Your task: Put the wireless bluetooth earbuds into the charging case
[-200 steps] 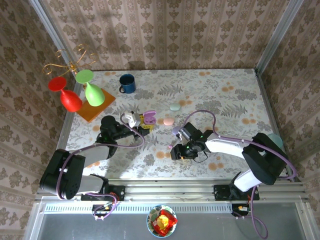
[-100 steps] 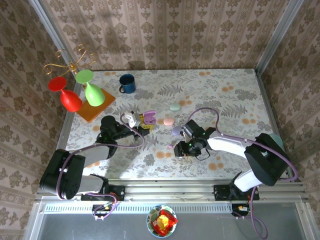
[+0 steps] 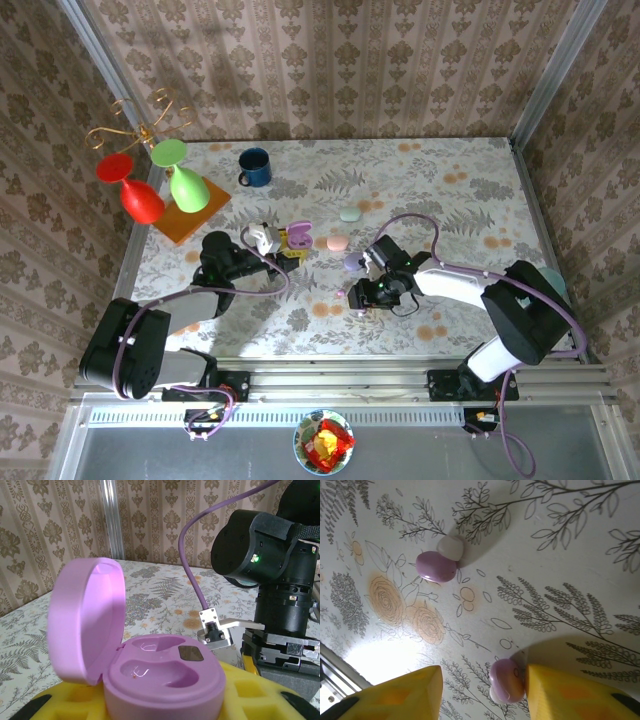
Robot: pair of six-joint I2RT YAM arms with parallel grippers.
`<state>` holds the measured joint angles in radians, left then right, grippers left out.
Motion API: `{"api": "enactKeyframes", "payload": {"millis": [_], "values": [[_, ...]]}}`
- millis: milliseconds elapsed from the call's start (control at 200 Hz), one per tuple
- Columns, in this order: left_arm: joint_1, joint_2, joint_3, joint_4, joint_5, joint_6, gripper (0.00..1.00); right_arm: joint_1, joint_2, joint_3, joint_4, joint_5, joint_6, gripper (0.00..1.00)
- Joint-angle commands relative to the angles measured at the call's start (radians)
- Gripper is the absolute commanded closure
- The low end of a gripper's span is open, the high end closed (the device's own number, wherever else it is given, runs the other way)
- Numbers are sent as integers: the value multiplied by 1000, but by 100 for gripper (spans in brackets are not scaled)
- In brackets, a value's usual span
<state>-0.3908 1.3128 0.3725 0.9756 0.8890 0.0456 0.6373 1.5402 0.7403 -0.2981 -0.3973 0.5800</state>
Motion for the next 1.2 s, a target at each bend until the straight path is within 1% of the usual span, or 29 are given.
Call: {"api": "enactKeyframes", "payload": {"millis": [0,265,610,660,770,890,1080,1195], "values": [[8,-7,7,18,8,14,84,-5,7,-30,24,-37,5,53],[7,-6,6,24,8,12,84,-5,15,-60,45,-45,5,54],[7,-8,3,30,9,8,84,-5,38,-81,115,-55,45,65],[7,-7,2,30,9,9,83,-5,41,-84,116,-53,49,66],[7,-4,2,34,9,6,84,-5,50,-87,117,-44,55,72],[7,-4,2,34,9,7,83,-5,59,-84,113,-32,62,76],[6,-1,1,34,6,8,83,-4,38,-67,86,2,66,80],[7,4,0,31,2,13,83,3,-6,-33,10,82,67,82]]}}
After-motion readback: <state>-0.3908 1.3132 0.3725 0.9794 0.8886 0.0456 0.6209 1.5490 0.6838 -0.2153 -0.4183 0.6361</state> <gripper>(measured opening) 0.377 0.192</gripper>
